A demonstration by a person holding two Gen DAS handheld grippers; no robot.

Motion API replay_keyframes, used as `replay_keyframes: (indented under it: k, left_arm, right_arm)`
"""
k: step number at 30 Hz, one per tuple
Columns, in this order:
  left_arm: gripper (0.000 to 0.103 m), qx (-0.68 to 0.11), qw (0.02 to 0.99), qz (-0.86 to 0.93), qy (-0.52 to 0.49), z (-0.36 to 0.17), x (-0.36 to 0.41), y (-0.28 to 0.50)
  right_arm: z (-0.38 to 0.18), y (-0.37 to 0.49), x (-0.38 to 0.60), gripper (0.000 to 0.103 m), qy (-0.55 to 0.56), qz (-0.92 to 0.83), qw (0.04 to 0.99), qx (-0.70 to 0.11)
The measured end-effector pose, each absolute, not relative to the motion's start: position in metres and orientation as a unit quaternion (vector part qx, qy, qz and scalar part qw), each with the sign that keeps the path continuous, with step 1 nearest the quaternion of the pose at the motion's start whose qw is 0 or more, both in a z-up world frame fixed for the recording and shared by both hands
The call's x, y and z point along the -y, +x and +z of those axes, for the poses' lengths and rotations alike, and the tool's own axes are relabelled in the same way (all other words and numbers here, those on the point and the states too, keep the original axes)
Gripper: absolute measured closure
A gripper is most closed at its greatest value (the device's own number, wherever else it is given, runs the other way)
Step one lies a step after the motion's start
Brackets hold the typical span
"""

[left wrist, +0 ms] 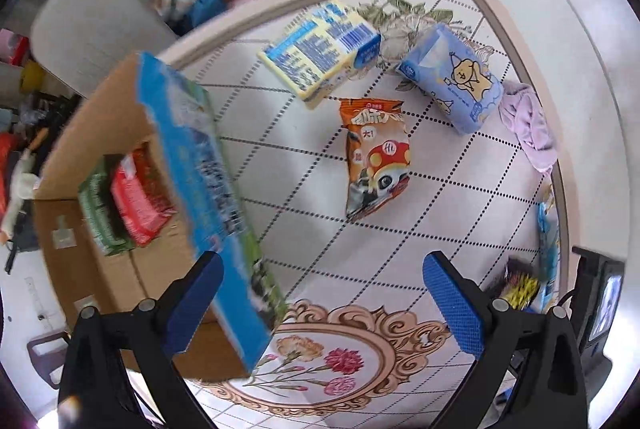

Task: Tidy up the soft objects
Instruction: 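Grasp the orange panda snack bag with the left tool while the right tool grasps the black shoe-wipe pack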

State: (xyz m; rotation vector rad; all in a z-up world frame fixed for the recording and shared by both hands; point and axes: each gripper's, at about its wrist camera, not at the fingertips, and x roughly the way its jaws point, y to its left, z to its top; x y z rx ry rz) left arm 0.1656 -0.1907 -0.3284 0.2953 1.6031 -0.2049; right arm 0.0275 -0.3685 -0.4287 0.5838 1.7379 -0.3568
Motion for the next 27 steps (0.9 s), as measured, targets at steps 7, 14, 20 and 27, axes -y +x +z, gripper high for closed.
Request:
replay_keyframes:
  k: [7,14,20,27]
  left_arm:
    - [0.001,-0.755,0.644,-0.094,0.082,-0.371,0.208,0.206]
    - [0.019,-0.769,0.624,-0.098,0.096,-0.406,0.233,0.218]
    - [0.055,-0.776,0.614,-0.095,0.113,-0.428,0.244,0.214]
    - [0.059,-0.76,0.636,-0.091,0.102,-0.416,0.231,0.202]
  right_arm:
    - [-0.407,0.121,0.361,0.044,0.065,-0.09,0.657,-0.746]
    - [-0.414,0.141,0.385,0.031,0.125,-0.107,0.639,-0.751]
    - [-0.433,0.118,0.408,0.031,0.16,-0.132,0.62,-0.757]
    - [-0.433,0.118,0.381,0.042,0.143,-0.153,0.631,-0.747]
